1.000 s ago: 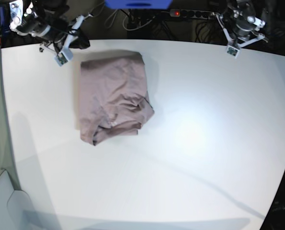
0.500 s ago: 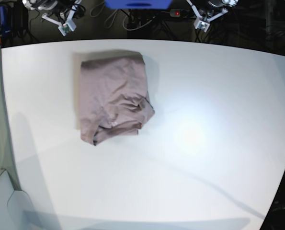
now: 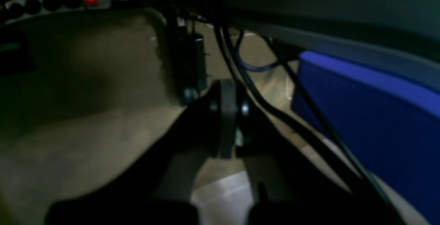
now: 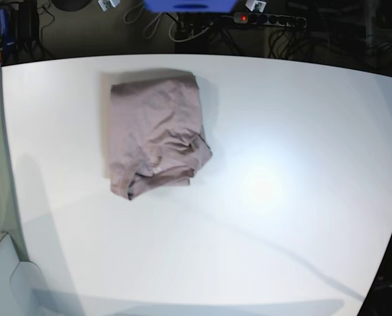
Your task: Layout the t-shirt on the table in an organized manner, then fold the t-shirt properly
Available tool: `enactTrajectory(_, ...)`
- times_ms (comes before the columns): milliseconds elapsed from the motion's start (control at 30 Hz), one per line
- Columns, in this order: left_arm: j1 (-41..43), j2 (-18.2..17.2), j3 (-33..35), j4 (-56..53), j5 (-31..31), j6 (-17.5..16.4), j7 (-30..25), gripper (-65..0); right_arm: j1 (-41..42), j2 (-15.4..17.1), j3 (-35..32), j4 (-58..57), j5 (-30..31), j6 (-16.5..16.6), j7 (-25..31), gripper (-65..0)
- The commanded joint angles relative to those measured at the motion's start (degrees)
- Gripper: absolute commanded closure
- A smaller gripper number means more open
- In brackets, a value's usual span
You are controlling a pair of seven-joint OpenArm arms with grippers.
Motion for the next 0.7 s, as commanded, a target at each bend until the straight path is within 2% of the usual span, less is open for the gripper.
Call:
enactTrajectory(0, -0.2, -0.3, 0.3, -2.0, -0.1, 1.0, -1.6, 0.0, 0.8, 0.4, -0.5, -2.5, 0.3, 0.4, 2.2, 0.0)
enactTrajectory(133, -5.9, -2.9, 0.2, -14.6, 0.0, 8.6, -5.6, 0.0, 8.0, -1.9, -2.4, -17.4, 0.3, 0.3, 9.0, 0.0)
enactTrajectory(233, -10.5, -5.0, 0.2, -22.0, -0.1, 13.9, -5.8, 0.0, 12.5, -3.8, -2.3, -26.2, 0.3, 0.2, 12.5, 0.0)
enactTrajectory(300, -12.6, -6.0, 0.4, -24.4, 0.2, 15.7, -6.6, 0.0, 14.6, -4.8, -2.1, -30.7, 0.3, -1.3, 14.6, 0.0)
enactTrajectory(333, -13.3, -6.3, 0.4, -25.0, 0.2, 16.7, -7.2, 0.0, 15.5, -4.9, -2.1, -32.6, 0.3, -3.4, 15.9, 0.0)
enactTrajectory(367, -13.8, -6.7, 0.4, -25.3, 0.2, 17.9, -7.8, 0.0, 16.4, -5.5, -2.1, -34.2, 0.3, -5.6, 17.0, 0.0)
enactTrajectory(433, -15.3, -7.0, 0.4, -25.5, 0.2, 20.4, -8.2, 0.0, 18.2, -6.6, -2.0, -37.0, 0.3, -12.7, 19.2, 0.0)
enactTrajectory(533, -16.8, -8.4, 0.4, -25.7, 0.3, 23.7, -8.0, 0.0, 19.6, -7.9, -1.8, -39.5, 0.4, -25.7, 20.8, 0.0)
enactTrajectory(600, -17.6, -8.8, 0.4, -27.0, 0.3, 27.2, -8.3, 0.0, 20.1, -9.2, -2.1, -39.8, 0.4, -35.0, 21.6, 0.0)
enactTrajectory(667, -18.8, -9.3, 0.5, -29.1, 0.3, 28.7, -8.5, 0.0, 20.2, -9.7, -2.1, -39.8, 0.4, -41.3, 22.1, 0.0)
